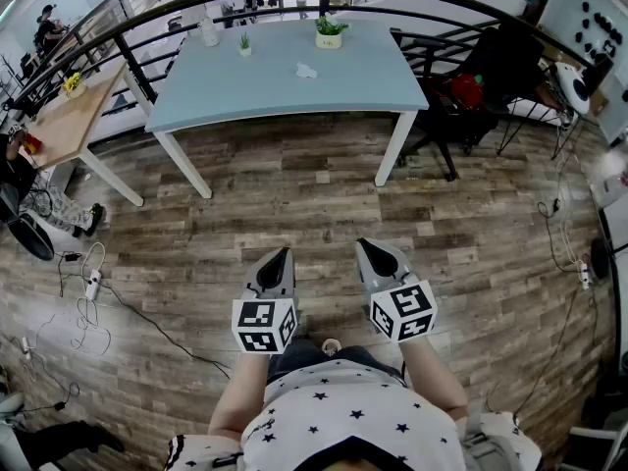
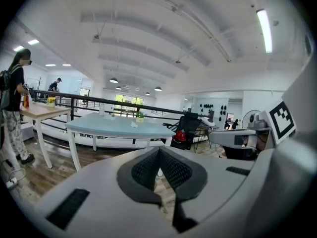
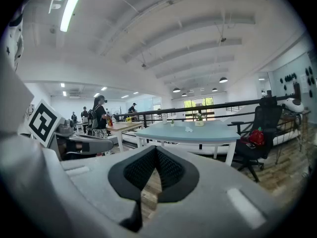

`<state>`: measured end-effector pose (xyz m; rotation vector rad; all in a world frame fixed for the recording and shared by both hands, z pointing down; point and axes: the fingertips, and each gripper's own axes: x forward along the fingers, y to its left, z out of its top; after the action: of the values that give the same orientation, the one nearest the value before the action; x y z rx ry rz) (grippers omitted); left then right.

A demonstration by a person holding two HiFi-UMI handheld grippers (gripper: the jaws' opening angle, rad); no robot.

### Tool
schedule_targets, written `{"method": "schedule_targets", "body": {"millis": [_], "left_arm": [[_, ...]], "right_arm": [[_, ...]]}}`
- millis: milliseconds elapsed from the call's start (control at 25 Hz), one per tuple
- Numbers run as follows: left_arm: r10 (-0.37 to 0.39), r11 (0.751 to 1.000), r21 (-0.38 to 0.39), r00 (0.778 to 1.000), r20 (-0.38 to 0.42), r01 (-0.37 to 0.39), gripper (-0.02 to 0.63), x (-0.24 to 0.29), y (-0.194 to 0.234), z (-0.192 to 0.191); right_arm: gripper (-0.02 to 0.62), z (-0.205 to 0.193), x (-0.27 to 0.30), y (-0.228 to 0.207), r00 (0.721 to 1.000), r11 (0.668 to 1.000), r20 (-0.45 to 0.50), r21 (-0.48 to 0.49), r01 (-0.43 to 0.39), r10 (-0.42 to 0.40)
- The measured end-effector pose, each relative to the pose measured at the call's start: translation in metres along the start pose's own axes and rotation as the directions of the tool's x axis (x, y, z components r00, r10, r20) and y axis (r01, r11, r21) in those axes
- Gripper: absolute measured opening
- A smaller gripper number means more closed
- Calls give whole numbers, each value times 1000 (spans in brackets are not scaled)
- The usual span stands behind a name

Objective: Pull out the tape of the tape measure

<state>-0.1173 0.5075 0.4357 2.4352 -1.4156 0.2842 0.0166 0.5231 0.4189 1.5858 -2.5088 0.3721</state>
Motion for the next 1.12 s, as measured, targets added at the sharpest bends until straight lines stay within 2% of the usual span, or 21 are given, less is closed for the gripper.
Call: {"method": "schedule_targets", "body": {"millis": [400, 800, 1120], "left_arm": [[3, 1000, 27, 999, 33, -4, 3, -30, 0, 6], [4, 1000, 27, 999, 47, -5, 3, -36, -8, 8], [-3, 1000, 8, 999, 52, 3, 3, -35, -23, 5]], "right_arm": [[6, 8, -22, 36, 999, 999, 41, -40, 11, -10], [6, 12, -32, 36, 999, 998, 51, -59, 7, -4], [6, 12, -41, 22, 997, 1000, 73, -26, 4, -2]]}}
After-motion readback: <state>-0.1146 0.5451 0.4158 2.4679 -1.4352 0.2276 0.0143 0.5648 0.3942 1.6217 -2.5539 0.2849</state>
